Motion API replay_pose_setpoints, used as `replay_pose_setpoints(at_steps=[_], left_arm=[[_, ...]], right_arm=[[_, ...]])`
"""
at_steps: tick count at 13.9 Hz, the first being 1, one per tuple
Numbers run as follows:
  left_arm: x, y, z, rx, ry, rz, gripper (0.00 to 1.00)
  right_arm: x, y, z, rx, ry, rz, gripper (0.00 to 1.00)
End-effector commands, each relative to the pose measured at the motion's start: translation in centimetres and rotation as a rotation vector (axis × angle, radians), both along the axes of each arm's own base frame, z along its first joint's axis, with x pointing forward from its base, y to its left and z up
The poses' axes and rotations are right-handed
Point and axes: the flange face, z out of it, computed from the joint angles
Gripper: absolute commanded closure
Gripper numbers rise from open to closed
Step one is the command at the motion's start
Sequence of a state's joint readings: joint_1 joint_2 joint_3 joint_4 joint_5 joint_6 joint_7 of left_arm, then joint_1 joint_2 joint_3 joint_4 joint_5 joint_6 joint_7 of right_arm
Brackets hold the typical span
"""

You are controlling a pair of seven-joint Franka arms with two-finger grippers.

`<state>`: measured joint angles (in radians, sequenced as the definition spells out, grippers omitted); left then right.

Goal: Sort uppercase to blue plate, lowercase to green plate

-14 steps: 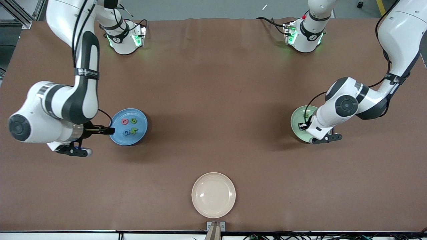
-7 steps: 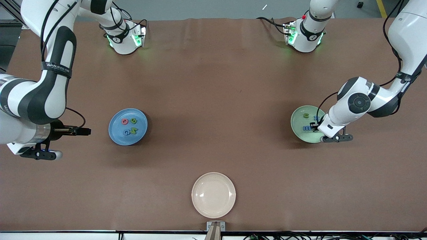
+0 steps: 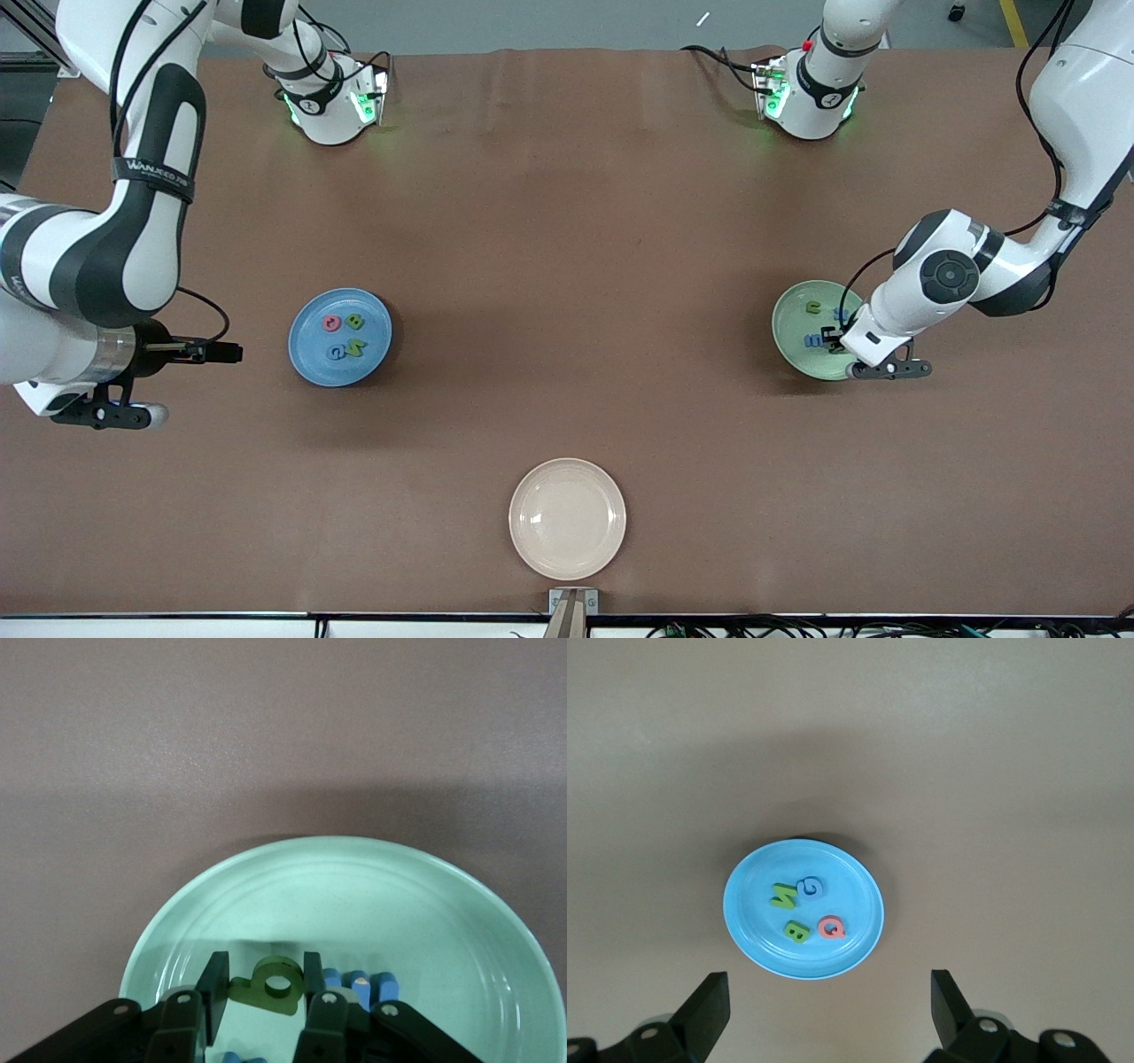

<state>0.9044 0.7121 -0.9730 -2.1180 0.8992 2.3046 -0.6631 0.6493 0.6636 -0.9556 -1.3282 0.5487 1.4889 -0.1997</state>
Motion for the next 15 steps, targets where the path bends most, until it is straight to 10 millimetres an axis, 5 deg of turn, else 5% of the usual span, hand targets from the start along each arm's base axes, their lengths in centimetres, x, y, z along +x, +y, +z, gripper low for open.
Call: replay_pose_setpoints(at_steps=[1,3,5,6,8,15], left_arm=[[-0.2,0.0,0.1,0.002,-0.016,-0.022,0.81],[-0.1,-0.1,0.1,0.002,-0.017,-0.023,0.71],[-0.1,-0.1,0.0,-0.002,-0.016,-0.024,0.23],[-0.1,-0.1,0.0,-0.001,-0.014,-0.024,0.10],[0.1,0.0,0.3,0.002,-0.020,-0.015,0.01],[1.0,0.0,1.3,0.004,-0.040,-0.001,0.01]], right_arm=[[1.1,0.0,0.5,0.039,0.033,-0.030,0.00],[1.6,-0.5,0.8,0.033,0.044,-0.027,0.00],[1.6,-0.9,2.1,0.005,0.032,0.007,0.00],[1.5,-0.7,2.3,-0.010,0.034,0.011,0.00],[1.4,-0.6,2.8,-0.042,0.036,0.035,0.00],[-2.9,-4.0,5.3,-0.026,-0.005,0.014,0.00]])
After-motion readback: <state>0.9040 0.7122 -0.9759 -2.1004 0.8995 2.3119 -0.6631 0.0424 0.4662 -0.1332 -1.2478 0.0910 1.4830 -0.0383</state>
